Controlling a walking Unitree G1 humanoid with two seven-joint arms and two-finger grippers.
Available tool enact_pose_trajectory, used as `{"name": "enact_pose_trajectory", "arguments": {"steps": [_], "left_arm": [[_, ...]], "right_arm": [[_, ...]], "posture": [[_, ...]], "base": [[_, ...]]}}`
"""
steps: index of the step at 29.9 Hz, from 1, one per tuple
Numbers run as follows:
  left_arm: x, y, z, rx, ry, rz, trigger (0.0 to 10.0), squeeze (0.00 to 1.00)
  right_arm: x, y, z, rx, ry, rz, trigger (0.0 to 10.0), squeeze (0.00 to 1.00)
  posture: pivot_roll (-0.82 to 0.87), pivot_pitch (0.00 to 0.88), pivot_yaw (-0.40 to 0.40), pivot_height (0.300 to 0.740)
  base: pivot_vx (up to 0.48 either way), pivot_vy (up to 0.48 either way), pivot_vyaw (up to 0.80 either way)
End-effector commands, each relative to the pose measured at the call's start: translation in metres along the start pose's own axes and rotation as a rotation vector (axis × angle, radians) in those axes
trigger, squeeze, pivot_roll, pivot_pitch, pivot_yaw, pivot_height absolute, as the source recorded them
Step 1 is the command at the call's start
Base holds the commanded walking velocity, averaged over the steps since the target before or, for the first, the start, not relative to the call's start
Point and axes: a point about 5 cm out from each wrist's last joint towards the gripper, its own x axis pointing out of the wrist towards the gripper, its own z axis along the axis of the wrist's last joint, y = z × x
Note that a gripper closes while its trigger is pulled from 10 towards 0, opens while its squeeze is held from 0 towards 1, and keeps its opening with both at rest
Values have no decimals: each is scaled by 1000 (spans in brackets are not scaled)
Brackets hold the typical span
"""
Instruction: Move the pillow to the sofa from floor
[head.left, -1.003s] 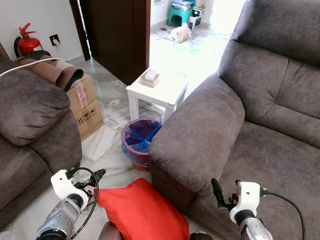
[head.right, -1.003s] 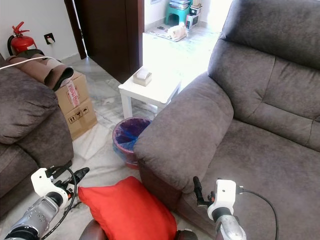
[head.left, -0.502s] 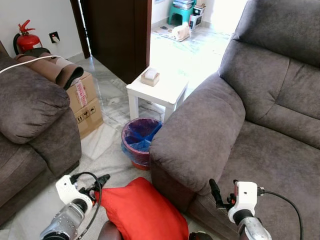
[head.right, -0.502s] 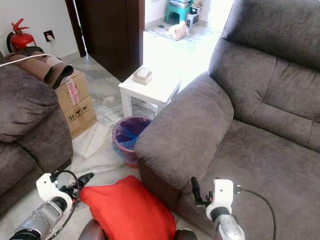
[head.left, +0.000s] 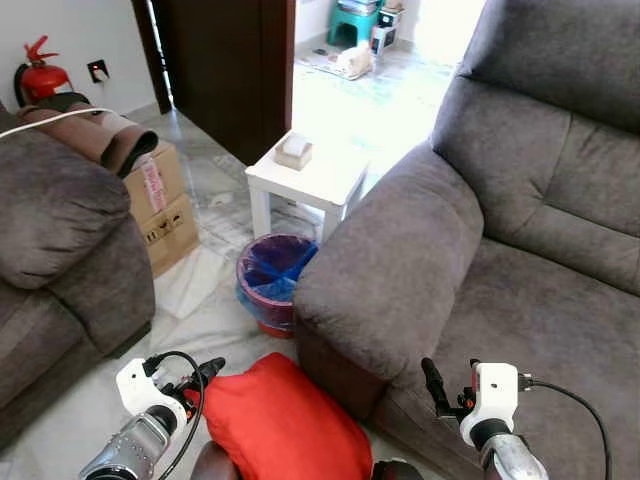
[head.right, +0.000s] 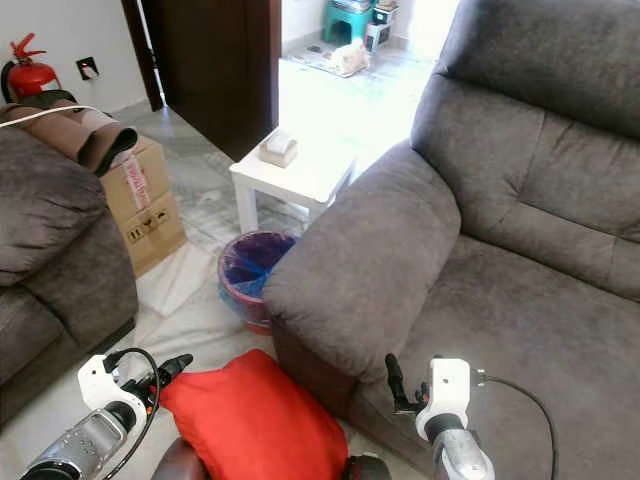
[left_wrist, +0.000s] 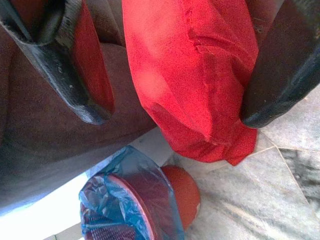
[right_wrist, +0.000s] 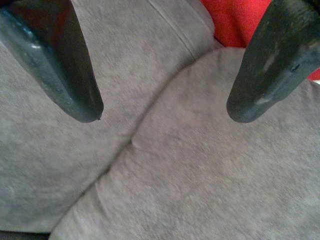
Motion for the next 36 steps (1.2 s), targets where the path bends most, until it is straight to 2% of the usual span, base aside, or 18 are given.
{"name": "enact_pose_trajectory", "arguments": {"steps": [1,12,23,27,32,34,36], "left_arm": [[-3,8,-4,-9,19,28,10000,0],[-1,4,-9,-47,20,21,10000,0],[-3,6,-33,-45,168,45,10000,0],[-6,11,-40,11,231,79,10000,0],[-8,14,-38,58,237,96,10000,0],[-8,16,-39,121,257,105,10000,0],[-9,18,-42,141,278,136,10000,0]], "right_arm": [[-2,-6,0,-18,8,-4,10000,0],[-4,-16,7,-64,2,5,10000,0],[2,-8,11,-71,-2,27,10000,0],[0,-8,8,-68,3,21,10000,0],[-1,-7,6,-60,8,16,10000,0],[0,-6,6,-60,7,17,10000,0],[0,-7,6,-58,6,14,10000,0]], "posture": [[-41,154,-83,607],[-53,163,-124,607],[-48,154,-113,607],[-45,150,-105,607],[-41,143,-96,607],[-42,142,-95,607],[-43,142,-94,607]], "base": [[0,0,0],[0,0,0],[0,0,0],[0,0,0],[0,0,0],[0,0,0],[0,0,0]]}}
